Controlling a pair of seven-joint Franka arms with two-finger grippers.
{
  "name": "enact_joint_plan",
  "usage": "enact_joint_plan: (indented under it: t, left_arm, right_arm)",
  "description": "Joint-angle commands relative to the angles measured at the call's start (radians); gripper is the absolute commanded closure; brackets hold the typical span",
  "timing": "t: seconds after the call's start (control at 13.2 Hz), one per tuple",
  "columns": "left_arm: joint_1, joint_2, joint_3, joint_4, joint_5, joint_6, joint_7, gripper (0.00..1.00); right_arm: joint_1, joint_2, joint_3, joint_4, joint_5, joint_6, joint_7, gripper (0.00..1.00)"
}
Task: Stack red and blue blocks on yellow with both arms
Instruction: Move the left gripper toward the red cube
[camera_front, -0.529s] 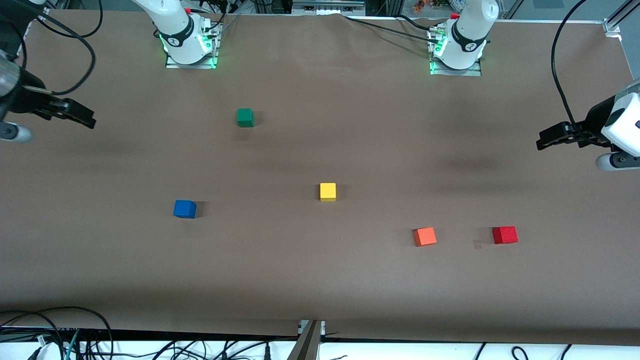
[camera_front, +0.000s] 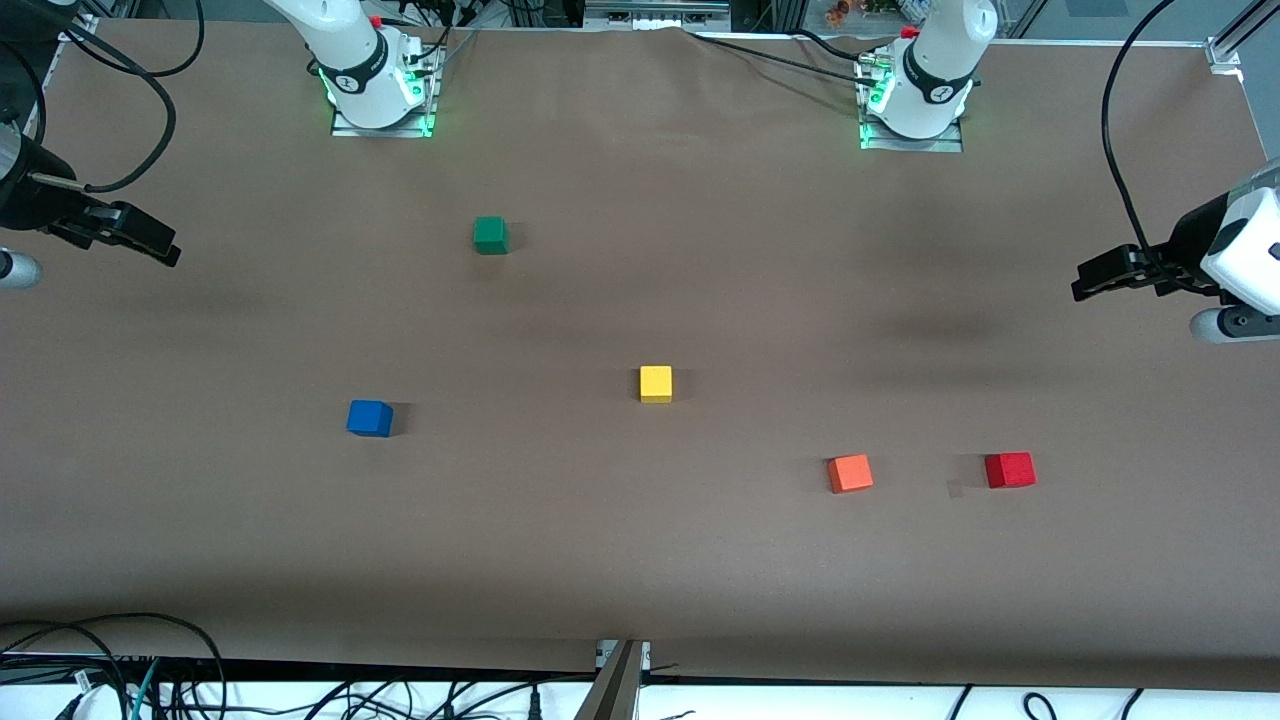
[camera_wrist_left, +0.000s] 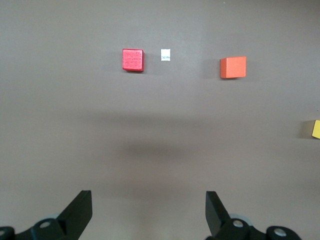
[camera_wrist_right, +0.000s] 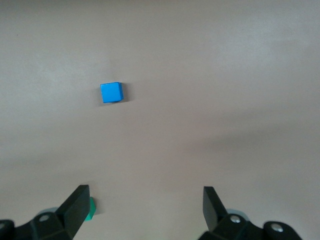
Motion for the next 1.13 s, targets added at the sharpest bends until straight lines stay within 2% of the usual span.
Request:
enact_joint_plan:
  t: [0.0, 0.15, 0.38, 0.6, 1.06]
  left_arm:
    - [0.001, 0.042, 0.002, 0.022, -0.012, -0.001, 0.009, 0.0]
    - [0.015, 0.078, 0.002, 0.063, -0.009, 0.0, 0.015, 0.0]
    - [0.029, 0.147, 0.004, 0.071, -0.009, 0.037, 0.015, 0.0]
    - [0.043, 0.265, 0.004, 0.063, 0.049, 0.199, 0.02, 0.0]
    - [0.055, 0.454, 0.004, 0.048, 0.056, 0.449, 0.049, 0.0]
  right_arm:
    - [-0.008, 0.004, -0.007, 0.008, 0.016, 0.003, 0.013, 0.0]
    - [-0.008, 0.004, -0.007, 0.008, 0.016, 0.001, 0.013, 0.0]
    - [-0.008, 0.004, -0.007, 0.01, 0.016, 0.003, 0.013, 0.0]
    - [-0.008, 0.004, -0.007, 0.008, 0.016, 0.003, 0.013, 0.0]
    - [-0.008, 0.004, -0.007, 0.01, 0.016, 0.003, 0.013, 0.0]
